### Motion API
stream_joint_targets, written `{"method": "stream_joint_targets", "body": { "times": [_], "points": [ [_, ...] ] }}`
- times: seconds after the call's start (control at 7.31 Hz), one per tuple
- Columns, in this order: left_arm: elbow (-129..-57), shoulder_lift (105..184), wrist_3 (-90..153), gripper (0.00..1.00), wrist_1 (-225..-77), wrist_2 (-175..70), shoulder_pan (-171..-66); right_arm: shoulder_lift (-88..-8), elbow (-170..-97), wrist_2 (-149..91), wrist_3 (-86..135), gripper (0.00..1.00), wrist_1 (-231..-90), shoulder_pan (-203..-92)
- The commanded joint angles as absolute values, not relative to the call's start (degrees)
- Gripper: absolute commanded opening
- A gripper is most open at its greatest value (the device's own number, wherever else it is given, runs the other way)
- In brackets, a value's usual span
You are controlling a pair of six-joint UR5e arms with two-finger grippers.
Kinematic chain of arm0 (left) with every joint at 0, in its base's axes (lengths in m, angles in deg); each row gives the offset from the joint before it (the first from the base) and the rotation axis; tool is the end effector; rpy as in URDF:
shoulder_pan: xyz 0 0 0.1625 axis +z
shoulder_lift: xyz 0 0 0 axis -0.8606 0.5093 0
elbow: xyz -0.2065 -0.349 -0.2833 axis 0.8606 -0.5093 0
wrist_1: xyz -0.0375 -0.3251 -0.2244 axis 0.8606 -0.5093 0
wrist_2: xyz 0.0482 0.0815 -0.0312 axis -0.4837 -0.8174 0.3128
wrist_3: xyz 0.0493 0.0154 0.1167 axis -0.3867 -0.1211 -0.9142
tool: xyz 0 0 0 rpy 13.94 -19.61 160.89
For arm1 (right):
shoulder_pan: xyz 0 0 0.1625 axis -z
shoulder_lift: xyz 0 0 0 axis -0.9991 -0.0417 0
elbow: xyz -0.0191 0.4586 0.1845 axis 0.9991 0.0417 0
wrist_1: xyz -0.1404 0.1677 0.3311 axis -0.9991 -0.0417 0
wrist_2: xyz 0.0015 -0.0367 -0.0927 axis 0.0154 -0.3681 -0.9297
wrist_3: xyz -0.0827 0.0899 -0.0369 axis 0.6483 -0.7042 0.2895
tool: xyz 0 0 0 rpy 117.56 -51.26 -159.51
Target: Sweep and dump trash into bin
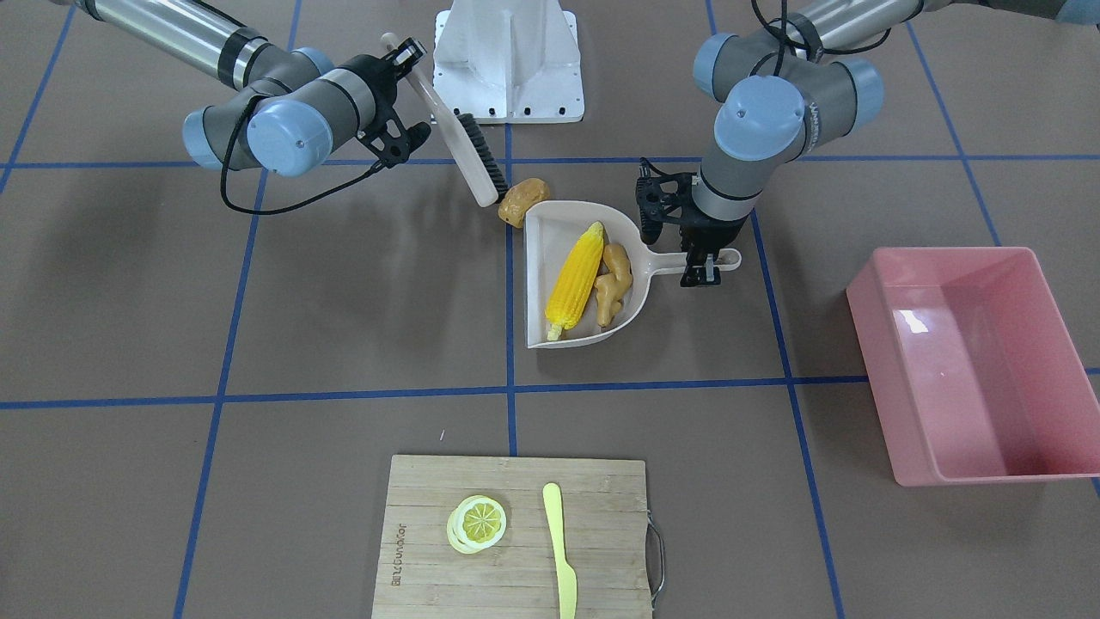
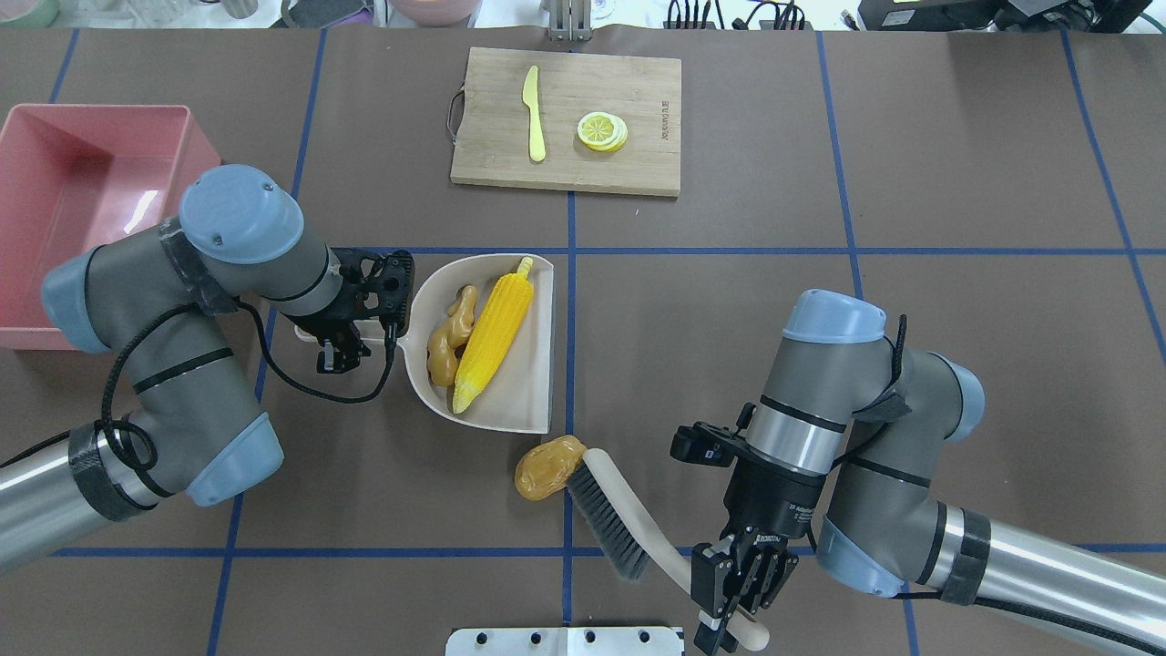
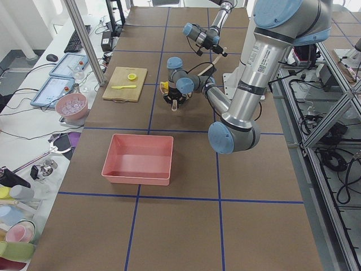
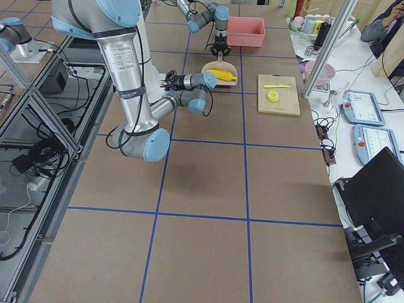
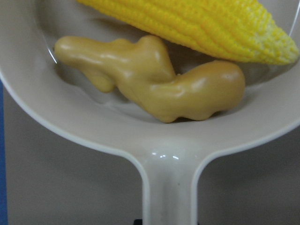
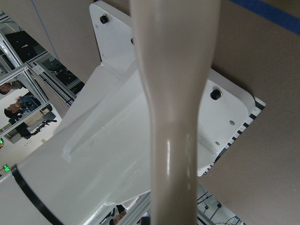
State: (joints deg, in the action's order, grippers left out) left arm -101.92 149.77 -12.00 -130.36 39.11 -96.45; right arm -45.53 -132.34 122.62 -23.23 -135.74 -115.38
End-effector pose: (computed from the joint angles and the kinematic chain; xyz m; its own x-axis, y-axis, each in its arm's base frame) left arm 0.4819 -0.4676 0.4231 0.0162 0.9990 0.0420 -0.7013 -0.0186 0.7126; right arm -0.5163 -0.2790 0.3817 0.0424 -0.0259 0.9988 0.8405 0.5414 -0.0216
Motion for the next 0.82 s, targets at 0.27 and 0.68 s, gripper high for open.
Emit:
{"method": "stream_joint_targets", "body": {
  "times": [0.27, 0.68],
  "points": [
    [-104.1, 146.9, -11.9, 0.00, -130.3, 39.0, -96.5, -40.8, -129.0, 122.8, -22.8, 0.00, -135.8, -119.7],
    [-107.0, 144.1, -12.1, 0.00, -130.2, 39.1, -97.2, -38.8, -129.0, 123.4, -23.2, 0.00, -136.1, -122.1]
  ]
}}
